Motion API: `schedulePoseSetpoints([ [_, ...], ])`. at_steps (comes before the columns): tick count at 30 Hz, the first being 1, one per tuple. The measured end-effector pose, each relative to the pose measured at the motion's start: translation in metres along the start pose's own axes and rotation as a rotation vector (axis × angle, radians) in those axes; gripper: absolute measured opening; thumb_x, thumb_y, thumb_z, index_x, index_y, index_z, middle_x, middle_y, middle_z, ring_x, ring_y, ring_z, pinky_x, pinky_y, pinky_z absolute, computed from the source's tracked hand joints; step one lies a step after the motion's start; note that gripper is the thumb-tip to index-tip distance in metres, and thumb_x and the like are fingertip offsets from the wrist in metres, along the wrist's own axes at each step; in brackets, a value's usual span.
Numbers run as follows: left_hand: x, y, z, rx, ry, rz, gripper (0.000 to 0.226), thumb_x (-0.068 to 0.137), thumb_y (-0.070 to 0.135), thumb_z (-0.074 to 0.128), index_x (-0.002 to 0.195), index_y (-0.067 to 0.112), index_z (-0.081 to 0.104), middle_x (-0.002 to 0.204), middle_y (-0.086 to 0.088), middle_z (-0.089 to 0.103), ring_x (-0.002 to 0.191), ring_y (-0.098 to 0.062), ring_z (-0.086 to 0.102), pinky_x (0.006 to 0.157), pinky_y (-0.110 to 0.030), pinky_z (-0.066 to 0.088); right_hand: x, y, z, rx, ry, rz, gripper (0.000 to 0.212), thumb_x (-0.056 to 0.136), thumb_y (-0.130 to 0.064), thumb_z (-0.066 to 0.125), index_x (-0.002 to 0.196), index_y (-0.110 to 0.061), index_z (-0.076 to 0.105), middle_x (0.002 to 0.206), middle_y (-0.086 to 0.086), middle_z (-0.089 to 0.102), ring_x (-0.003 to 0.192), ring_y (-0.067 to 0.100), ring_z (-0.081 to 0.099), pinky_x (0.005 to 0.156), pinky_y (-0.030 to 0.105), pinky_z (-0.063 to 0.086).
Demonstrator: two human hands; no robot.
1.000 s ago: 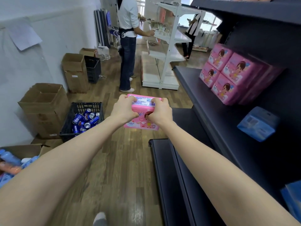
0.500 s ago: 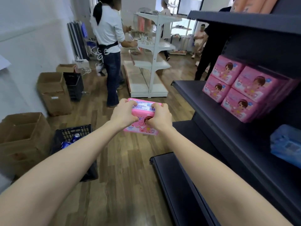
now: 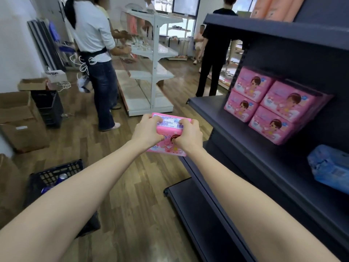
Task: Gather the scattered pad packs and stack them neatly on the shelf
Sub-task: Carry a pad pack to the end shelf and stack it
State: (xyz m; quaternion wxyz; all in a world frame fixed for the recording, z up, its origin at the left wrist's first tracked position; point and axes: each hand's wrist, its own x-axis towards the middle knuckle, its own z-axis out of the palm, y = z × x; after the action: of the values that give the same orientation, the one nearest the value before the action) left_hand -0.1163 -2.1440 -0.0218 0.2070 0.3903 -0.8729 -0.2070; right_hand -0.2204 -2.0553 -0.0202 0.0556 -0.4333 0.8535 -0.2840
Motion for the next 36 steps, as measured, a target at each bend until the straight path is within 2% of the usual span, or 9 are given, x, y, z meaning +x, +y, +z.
schedulePoseSetpoints([
  [6,0.040,0.020,0.009,-0.028,0.007,0.081,0.059,0.074,0.020,0.073,0.129,0.015,0.051,0.137,-0.009,0.040,0.118,-0.029,0.048,0.094,-0.032,0.038,0.027,0.015,-0.016,-0.027,0.089,0.043,0.047,0.081,-0.015,0.064,0.124,-0.011,0.047,0.131,0.011,0.036,0.109,0.032,0.052,0.087,0.033,0.043],
  [12,0.089,0.052,0.025,-0.094,-0.008,0.179,0.056,0.072,0.016,0.073,0.124,0.011,0.054,0.132,-0.011,0.042,0.117,-0.030,0.048,0.096,-0.033,0.041,0.062,0.038,-0.039,-0.048,0.179,0.106,0.050,0.081,-0.020,0.065,0.127,-0.013,0.047,0.131,0.011,0.036,0.104,0.034,0.054,0.085,0.036,0.045],
  [18,0.135,0.091,0.043,-0.129,-0.021,0.274,0.057,0.073,0.016,0.073,0.127,0.011,0.053,0.134,-0.011,0.041,0.118,-0.026,0.047,0.092,-0.027,0.037,0.097,0.067,-0.068,-0.073,0.253,0.160,0.052,0.080,-0.022,0.067,0.128,-0.014,0.048,0.131,0.011,0.038,0.106,0.035,0.054,0.087,0.038,0.047],
  [20,0.148,0.104,0.050,-0.127,-0.032,0.297,0.057,0.073,0.017,0.074,0.126,0.012,0.053,0.135,-0.011,0.041,0.119,-0.028,0.047,0.096,-0.031,0.038,0.105,0.078,-0.077,-0.084,0.273,0.183,0.053,0.080,-0.022,0.067,0.128,-0.015,0.048,0.132,0.011,0.038,0.107,0.035,0.054,0.087,0.038,0.046],
  [23,0.160,0.120,0.063,-0.129,-0.067,0.327,0.057,0.072,0.019,0.075,0.125,0.013,0.054,0.136,-0.011,0.040,0.119,-0.029,0.047,0.098,-0.035,0.040,0.114,0.096,-0.085,-0.099,0.294,0.224,0.052,0.080,-0.023,0.067,0.129,-0.016,0.048,0.131,0.011,0.039,0.106,0.036,0.055,0.086,0.037,0.047],
  [29,0.173,0.140,0.081,-0.127,-0.105,0.368,0.059,0.073,0.021,0.076,0.127,0.015,0.053,0.138,-0.011,0.039,0.121,-0.029,0.046,0.097,-0.034,0.038,0.124,0.119,-0.092,-0.109,0.321,0.295,0.055,0.078,-0.024,0.066,0.130,-0.022,0.048,0.130,0.011,0.040,0.108,0.036,0.054,0.088,0.036,0.045],
  [36,0.193,0.145,0.088,-0.136,-0.144,0.416,0.059,0.072,0.021,0.077,0.126,0.016,0.054,0.138,-0.010,0.040,0.120,-0.029,0.047,0.092,-0.033,0.039,0.135,0.126,-0.094,-0.132,0.348,0.334,0.055,0.079,-0.026,0.066,0.131,-0.020,0.049,0.130,0.010,0.042,0.110,0.033,0.054,0.089,0.035,0.045],
])
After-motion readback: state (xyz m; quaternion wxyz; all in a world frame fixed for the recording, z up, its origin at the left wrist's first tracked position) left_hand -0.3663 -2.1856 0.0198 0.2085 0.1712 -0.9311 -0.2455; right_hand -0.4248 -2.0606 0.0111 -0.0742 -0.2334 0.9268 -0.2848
